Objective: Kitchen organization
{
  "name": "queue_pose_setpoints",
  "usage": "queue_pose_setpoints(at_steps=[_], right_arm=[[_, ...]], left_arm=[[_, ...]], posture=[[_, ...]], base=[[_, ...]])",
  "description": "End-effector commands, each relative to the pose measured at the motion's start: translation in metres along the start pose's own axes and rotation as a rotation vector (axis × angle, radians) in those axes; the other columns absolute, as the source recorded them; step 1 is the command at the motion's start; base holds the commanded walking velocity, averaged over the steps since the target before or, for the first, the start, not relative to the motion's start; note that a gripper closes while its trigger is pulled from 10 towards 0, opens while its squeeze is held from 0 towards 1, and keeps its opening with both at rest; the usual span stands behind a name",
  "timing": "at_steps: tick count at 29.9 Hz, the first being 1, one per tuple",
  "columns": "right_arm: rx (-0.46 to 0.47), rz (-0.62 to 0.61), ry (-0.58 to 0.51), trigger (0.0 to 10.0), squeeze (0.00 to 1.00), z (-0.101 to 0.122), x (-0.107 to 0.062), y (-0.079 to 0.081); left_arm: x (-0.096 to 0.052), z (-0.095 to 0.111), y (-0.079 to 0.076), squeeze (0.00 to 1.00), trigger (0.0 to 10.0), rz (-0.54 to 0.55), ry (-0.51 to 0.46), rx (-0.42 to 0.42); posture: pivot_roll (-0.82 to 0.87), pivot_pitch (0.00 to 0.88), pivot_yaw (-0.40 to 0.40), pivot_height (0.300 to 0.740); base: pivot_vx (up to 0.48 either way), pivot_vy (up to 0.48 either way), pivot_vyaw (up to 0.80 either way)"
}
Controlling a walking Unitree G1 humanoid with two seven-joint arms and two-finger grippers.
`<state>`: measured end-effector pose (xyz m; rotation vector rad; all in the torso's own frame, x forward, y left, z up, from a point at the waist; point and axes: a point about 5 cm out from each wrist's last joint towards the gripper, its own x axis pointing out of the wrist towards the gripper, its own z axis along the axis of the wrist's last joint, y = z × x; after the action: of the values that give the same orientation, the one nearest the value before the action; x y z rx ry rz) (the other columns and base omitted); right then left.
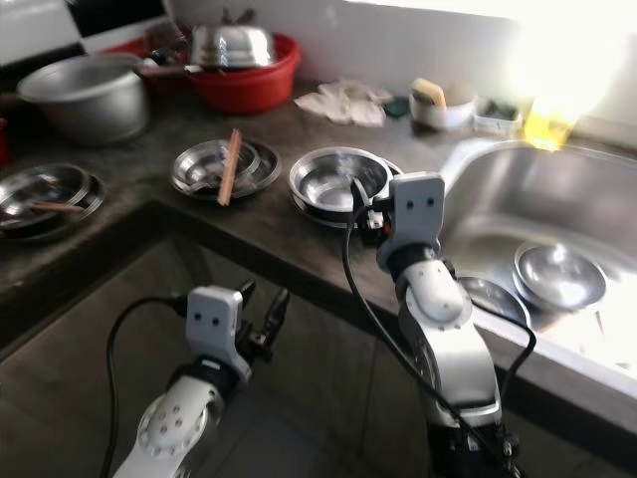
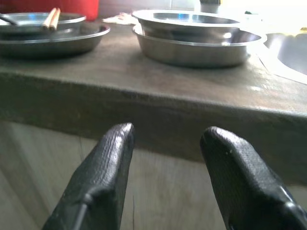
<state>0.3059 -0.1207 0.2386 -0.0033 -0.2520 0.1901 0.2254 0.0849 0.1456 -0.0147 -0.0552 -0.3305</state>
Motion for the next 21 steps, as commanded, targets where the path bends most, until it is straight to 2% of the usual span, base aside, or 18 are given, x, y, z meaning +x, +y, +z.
queue_pose_setpoints(at_steps=[1, 5, 7, 10, 15, 21], right_arm=[[0.015, -0.015, 0.023, 10.0, 0.00, -0.001, 0.004, -0.005], [0.028, -0.022, 0.028, 10.0, 0.00, 0.001, 0.010, -0.009], [0.031, -0.022, 0.027, 10.0, 0.00, 0.002, 0.012, -0.010], [0.031, -0.018, 0.020, 10.0, 0.00, 0.004, 0.015, -0.008], [0.036, -0.012, 0.019, 10.0, 0.00, 0.005, 0.016, -0.007], [0.043, -0.011, 0.036, 10.0, 0.00, 0.003, 0.019, -0.006]], left_arm=[[0.000, 0.001, -0.002, 0.00, 10.0, -0.005, 0.000, 0.019], [0.000, 0.002, -0.002, 0.00, 10.0, -0.012, -0.007, 0.029], [-0.001, 0.000, -0.002, 0.00, 10.0, -0.011, 0.001, 0.061], [-0.002, -0.002, -0.003, 0.00, 10.0, -0.014, 0.007, 0.032], [-0.002, -0.002, -0.004, 0.00, 10.0, -0.017, 0.005, 0.031], [-0.003, -0.002, -0.004, 0.00, 10.0, -0.004, 0.007, 0.024]], posture=[[0.09, 0.105, 0.002, 0.740], [0.09, 0.109, -0.001, 0.740], [0.09, 0.110, -0.003, 0.740], [0.09, 0.111, -0.002, 0.740], [0.09, 0.111, -0.005, 0.740], [0.09, 0.108, -0.007, 0.740]], base=[[0.000, 0.000, 0.00], [0.000, 0.000, 0.00], [0.364, 0.000, 0.00], [0.419, 0.000, 0.00], [0.389, 0.000, 0.00], [0.000, 0.000, 0.00]])
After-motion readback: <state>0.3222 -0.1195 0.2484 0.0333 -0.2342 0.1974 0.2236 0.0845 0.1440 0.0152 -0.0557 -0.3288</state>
